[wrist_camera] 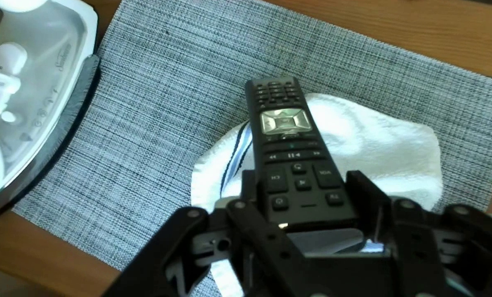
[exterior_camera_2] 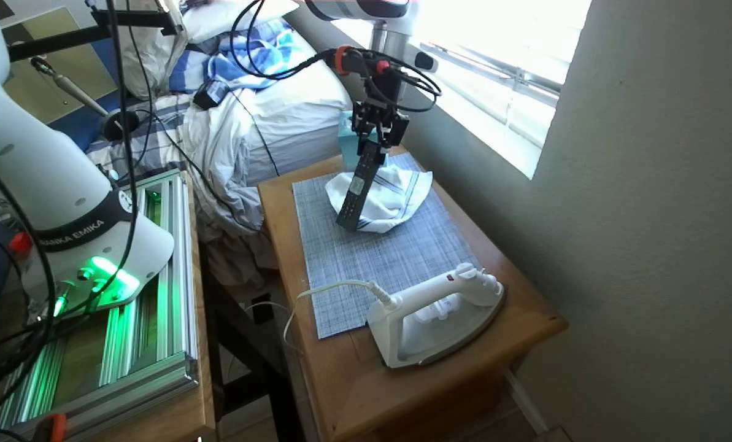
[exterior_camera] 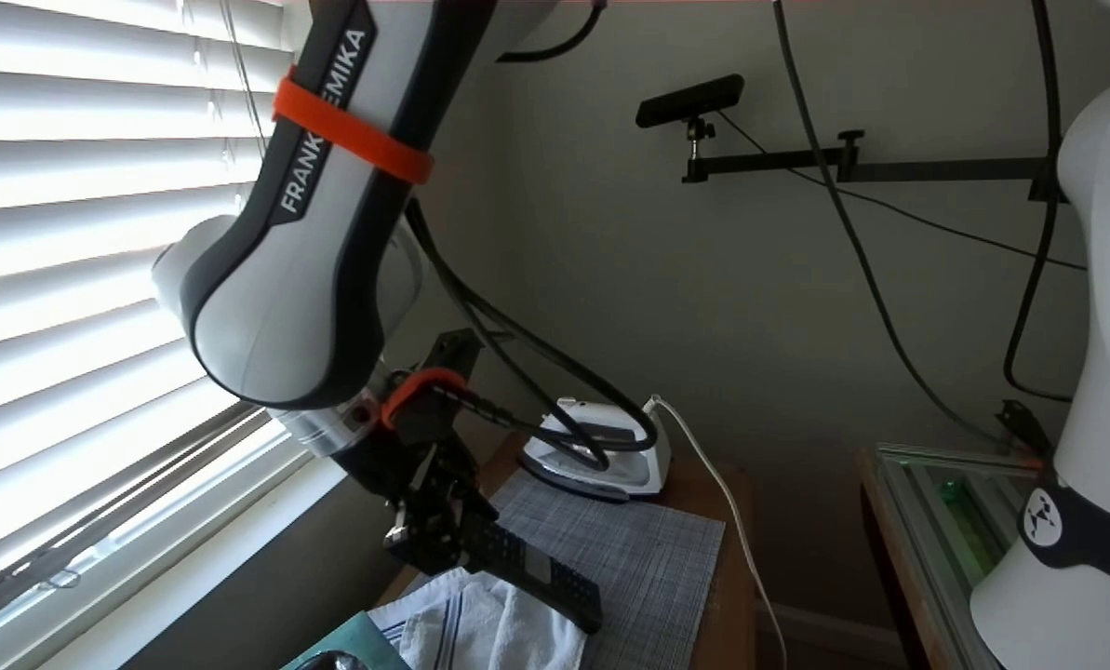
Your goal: Remove the remote from the box and put it on the towel on the table
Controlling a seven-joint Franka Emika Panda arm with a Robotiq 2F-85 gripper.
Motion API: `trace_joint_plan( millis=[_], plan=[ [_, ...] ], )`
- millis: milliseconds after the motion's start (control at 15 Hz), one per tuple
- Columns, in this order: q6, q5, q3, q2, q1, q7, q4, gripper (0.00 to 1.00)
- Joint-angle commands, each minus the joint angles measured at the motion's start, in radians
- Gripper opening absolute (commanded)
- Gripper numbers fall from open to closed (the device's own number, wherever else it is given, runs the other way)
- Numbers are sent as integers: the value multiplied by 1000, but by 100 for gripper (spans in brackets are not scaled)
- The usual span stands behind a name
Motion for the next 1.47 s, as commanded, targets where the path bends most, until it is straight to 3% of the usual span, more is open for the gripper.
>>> trace_joint_plan(
  millis=[0, 133, 200, 267, 333, 533, 733, 1067, 1400],
  plan=[
    [-2, -28, -10, 52, 18, 14, 75, 32],
    [-2, -26, -10, 66, 21, 13, 96, 32],
    [-1, -24, -11, 71, 23, 16, 105, 48],
    [2, -23, -11, 75, 24, 16, 111, 82],
    [4, -23, -12, 77, 24, 18, 115, 82],
    [19, -15, -13, 57, 20, 20, 100, 100],
    [48, 21, 3, -6, -3, -9, 38, 100],
    [185, 267, 88, -243, -112, -196, -208, 100],
    [286, 534, 92, -503, -182, -467, -466, 100]
  ],
)
